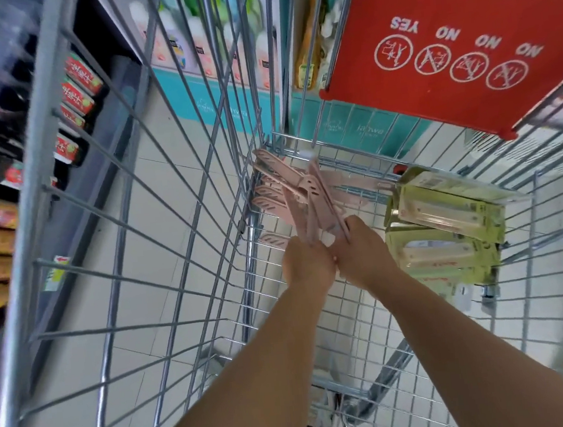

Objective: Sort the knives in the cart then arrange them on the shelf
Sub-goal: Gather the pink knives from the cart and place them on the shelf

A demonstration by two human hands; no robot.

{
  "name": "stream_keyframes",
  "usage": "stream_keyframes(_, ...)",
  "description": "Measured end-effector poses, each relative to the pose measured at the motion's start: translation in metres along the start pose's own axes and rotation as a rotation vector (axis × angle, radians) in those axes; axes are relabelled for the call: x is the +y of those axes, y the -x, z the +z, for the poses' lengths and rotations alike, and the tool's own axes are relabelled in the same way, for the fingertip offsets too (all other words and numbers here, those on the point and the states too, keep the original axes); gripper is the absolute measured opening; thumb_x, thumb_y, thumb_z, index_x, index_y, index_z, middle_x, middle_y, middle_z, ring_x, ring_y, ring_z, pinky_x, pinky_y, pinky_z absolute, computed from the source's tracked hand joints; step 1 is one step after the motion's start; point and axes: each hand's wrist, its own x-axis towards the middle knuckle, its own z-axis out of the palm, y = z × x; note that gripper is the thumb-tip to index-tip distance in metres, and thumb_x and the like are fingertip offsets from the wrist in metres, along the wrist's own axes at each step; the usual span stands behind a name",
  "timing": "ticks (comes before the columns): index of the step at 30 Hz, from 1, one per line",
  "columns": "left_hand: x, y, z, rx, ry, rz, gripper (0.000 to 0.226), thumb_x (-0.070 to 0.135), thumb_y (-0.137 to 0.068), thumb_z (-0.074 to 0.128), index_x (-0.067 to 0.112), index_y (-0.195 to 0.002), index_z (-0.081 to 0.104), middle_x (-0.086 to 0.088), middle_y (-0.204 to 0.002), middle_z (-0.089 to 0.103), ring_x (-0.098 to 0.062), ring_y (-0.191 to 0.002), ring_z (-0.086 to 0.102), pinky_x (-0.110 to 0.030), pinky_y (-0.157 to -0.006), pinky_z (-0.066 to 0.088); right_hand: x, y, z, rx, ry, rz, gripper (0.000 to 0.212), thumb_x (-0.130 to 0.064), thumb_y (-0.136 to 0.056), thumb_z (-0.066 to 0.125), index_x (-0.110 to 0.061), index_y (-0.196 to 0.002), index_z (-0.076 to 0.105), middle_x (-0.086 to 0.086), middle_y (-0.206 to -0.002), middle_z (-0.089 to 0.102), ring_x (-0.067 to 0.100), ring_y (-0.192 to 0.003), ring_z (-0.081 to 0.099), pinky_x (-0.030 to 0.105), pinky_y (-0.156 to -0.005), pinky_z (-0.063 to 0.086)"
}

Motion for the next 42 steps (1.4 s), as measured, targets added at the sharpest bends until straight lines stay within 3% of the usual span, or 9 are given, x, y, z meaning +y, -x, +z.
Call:
stream_keyframes(3,-0.004,0.016,-0.012,0.008,-0.063,0.056,0.031,0.022,-0.101,0.035,0.001,-0.112,0.055,-0.013,-0.096,0.062,-0.024,-0.074,0.056,-0.023,-0.047,0.036,0.000,0.014,-0.002,0.048,-0.031,-0.002,0.010,-0.011,-0.094,0.041,-0.017,-0.101,0.041,0.004,-0.085,0.056,0.024,-0.073,0.056,0.034,-0.061,0.039)
stream_keyframes(9,-0.007,0.064,-0.038,0.049,-0.111,0.133,0.039,0.031,-0.102,0.033,0.001,-0.101,0.058,-0.017,-0.088,0.062,-0.032,-0.076,0.060,-0.028,-0.054,0.041,-0.010,0.065,-0.021,0.098,-0.094,-0.032,0.024,-0.016,-0.101,0.032,-0.010,-0.119,0.046,-0.001,-0.078,0.051,0.014,-0.065,0.049,0.028,-0.051,0.031)
stream_keyframes(15,0.032,0.135,-0.078,0.150,-0.069,0.240,0.029,0.030,-0.102,0.033,0.011,-0.091,0.052,-0.001,-0.075,0.053,-0.011,-0.063,0.048,-0.015,-0.048,0.032,-0.046,0.125,-0.055,0.161,-0.089,-0.174,0.035,-0.031,-0.104,0.024,-0.012,-0.124,0.045,-0.004,-0.080,0.052,0.017,-0.072,0.051,0.029,-0.065,0.033)
stream_keyframes(18,0.058,0.168,-0.103,0.203,-0.032,0.333,0.028,0.031,-0.103,0.033,0.012,-0.094,0.051,0.003,-0.076,0.049,-0.010,-0.067,0.048,-0.013,-0.054,0.035,-0.073,0.151,-0.076,0.214,-0.124,-0.255,0.037,-0.030,-0.104,0.022,-0.017,-0.133,0.041,0.005,-0.104,0.062,0.024,-0.089,0.058,0.028,-0.071,0.034)
stream_keyframes(20,0.073,0.185,-0.122,0.253,-0.002,0.368,0.032,0.033,-0.102,0.034,0.008,-0.101,0.054,-0.006,-0.087,0.056,-0.025,-0.084,0.055,-0.029,-0.071,0.039,-0.095,0.170,-0.091,0.249,-0.147,-0.320,0.038,-0.027,-0.104,0.023,-0.020,-0.139,0.035,0.010,-0.121,0.061,0.027,-0.102,0.059,0.028,-0.074,0.035)
stream_keyframes(22,0.087,0.199,-0.146,0.310,0.053,0.418,0.031,0.034,-0.101,0.038,0.008,-0.096,0.055,-0.010,-0.086,0.062,-0.031,-0.085,0.059,-0.034,-0.071,0.042,-0.120,0.190,-0.104,0.291,-0.161,-0.396,0.041,-0.026,-0.104,0.025,-0.021,-0.144,0.032,0.008,-0.130,0.057,0.027,-0.112,0.056,0.030,-0.081,0.037)
stream_keyframes(29,0.111,0.246,-0.267,0.443,0.377,0.552,0.022,0.028,-0.097,0.047,0.014,-0.082,0.054,-0.008,-0.077,0.064,-0.032,-0.077,0.060,-0.034,-0.064,0.042,-0.221,0.263,-0.112,0.395,-0.172,-0.682,0.043,-0.017,-0.101,0.033,-0.021,-0.144,0.035,0.005,-0.115,0.059,0.021,-0.090,0.055,0.025,-0.070,0.033)
stream_keyframes(34,0.089,0.279,-0.383,0.535,0.469,0.629,0.025,0.018,-0.096,0.050,0.018,-0.071,0.048,0.002,-0.060,0.049,-0.017,-0.055,0.046,-0.029,-0.056,0.028,-0.303,0.328,-0.069,0.376,-0.162,-0.815,0.044,-0.025,-0.099,0.034,-0.024,-0.144,0.035,0.001,-0.099,0.055,0.023,-0.085,0.056,0.036,-0.075,0.049)
stream_keyframes(42,-0.011,0.325,-0.571,0.553,0.458,0.701,0.034,0.024,-0.093,0.053,0.016,-0.061,0.045,0.007,-0.042,0.040,-0.012,-0.044,0.037,-0.026,-0.045,0.031,-0.427,0.447,0.052,0.295,-0.108,-0.991,0.047,-0.018,-0.100,0.036,-0.020,-0.148,0.031,0.009,-0.135,0.053,0.026,-0.117,0.052,0.022,-0.075,0.032)
